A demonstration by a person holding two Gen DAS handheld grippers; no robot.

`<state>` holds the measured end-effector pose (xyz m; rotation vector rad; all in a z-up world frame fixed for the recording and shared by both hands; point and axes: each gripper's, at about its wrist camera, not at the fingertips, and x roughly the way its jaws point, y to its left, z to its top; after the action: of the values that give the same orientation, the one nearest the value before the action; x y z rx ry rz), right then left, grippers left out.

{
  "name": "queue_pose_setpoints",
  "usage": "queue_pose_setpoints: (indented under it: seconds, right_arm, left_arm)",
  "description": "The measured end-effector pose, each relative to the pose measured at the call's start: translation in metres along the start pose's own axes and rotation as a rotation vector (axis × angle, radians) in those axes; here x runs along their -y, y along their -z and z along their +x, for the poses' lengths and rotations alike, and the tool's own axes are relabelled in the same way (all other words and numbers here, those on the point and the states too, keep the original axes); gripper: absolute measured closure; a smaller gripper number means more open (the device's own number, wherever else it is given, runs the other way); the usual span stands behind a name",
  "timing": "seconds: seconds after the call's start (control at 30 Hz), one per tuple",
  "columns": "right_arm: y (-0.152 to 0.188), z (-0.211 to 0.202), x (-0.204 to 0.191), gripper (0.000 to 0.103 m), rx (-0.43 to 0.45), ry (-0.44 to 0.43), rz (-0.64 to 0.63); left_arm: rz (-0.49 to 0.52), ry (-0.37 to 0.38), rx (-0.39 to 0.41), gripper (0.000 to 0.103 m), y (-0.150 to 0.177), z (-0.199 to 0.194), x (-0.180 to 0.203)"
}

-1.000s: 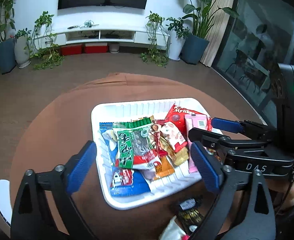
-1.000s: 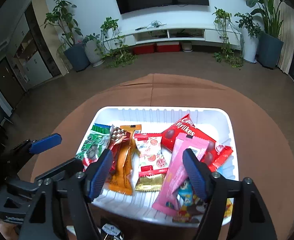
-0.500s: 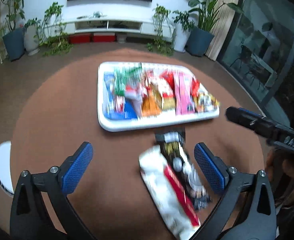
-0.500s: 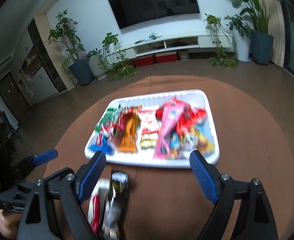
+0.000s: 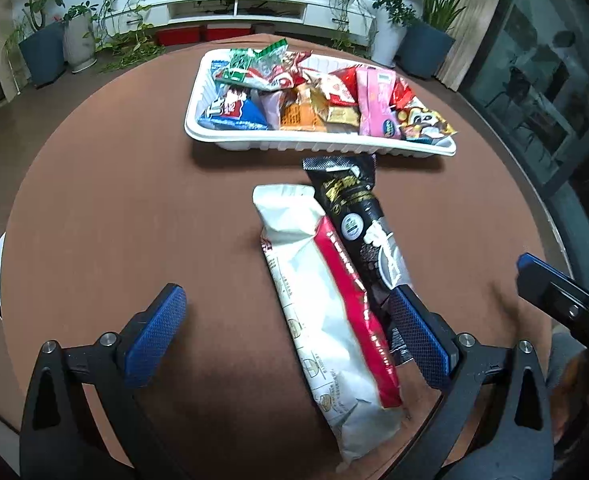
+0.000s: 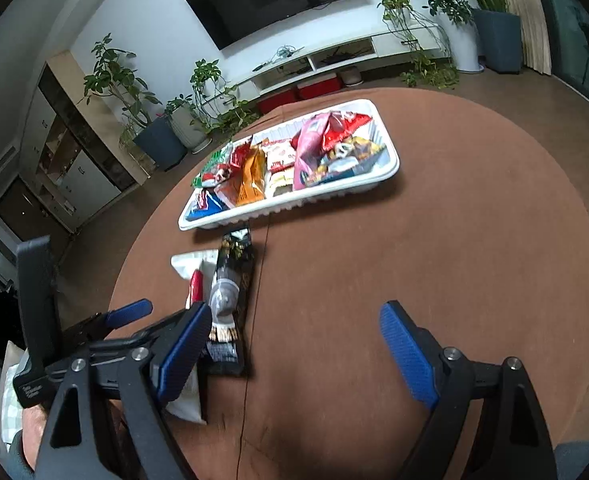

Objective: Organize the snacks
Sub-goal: 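Grasp the white-red wrapped bar with the left gripper and lift it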

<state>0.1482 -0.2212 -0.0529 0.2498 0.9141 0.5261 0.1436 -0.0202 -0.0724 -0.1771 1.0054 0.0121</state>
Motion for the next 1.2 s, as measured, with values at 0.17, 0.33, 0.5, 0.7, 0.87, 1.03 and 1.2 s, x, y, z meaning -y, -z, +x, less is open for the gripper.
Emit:
queue_pose_setpoints:
  seconds: [0.17,0.33,0.5,0.7,0.87,1.03,1.2]
  right_arm:
    - [0.005,-0.005,0.002,0.015,0.003,0.006,-0.008]
    - [0.009,-0.006,0.001,0.015,0.005,0.013,-0.023]
    - [0.013,-0.007,-0.006,0.015,0.004,0.016,-0.046]
    - [0.014,-0.005,-0.006,0.015,-0.003,0.019,-0.049]
    - [0.015,-0.004,-0.01,0.015,-0.007,0.024,-0.06]
    - [0.017,-0.001,-0.013,0.015,-0.012,0.027,-0.071]
    - [0.018,0.0,-0.015,0.015,-0.016,0.033,-0.082]
  left_arm:
    - [-0.004,-0.005,-0.009,0.001,0.001,0.002,-0.005]
    - [0.026,-0.007,-0.011,0.008,-0.001,0.003,-0.001]
    - [0.032,-0.006,-0.027,0.022,-0.005,0.01,-0.001]
    - [0.053,-0.005,-0.032,0.03,-0.004,0.014,0.001]
    - [0.084,-0.006,-0.028,0.041,-0.004,0.015,0.003]
    - [0.124,-0.02,-0.027,0.061,-0.003,0.014,0.006]
    - [0.156,-0.013,-0.036,0.081,-0.003,0.013,0.006]
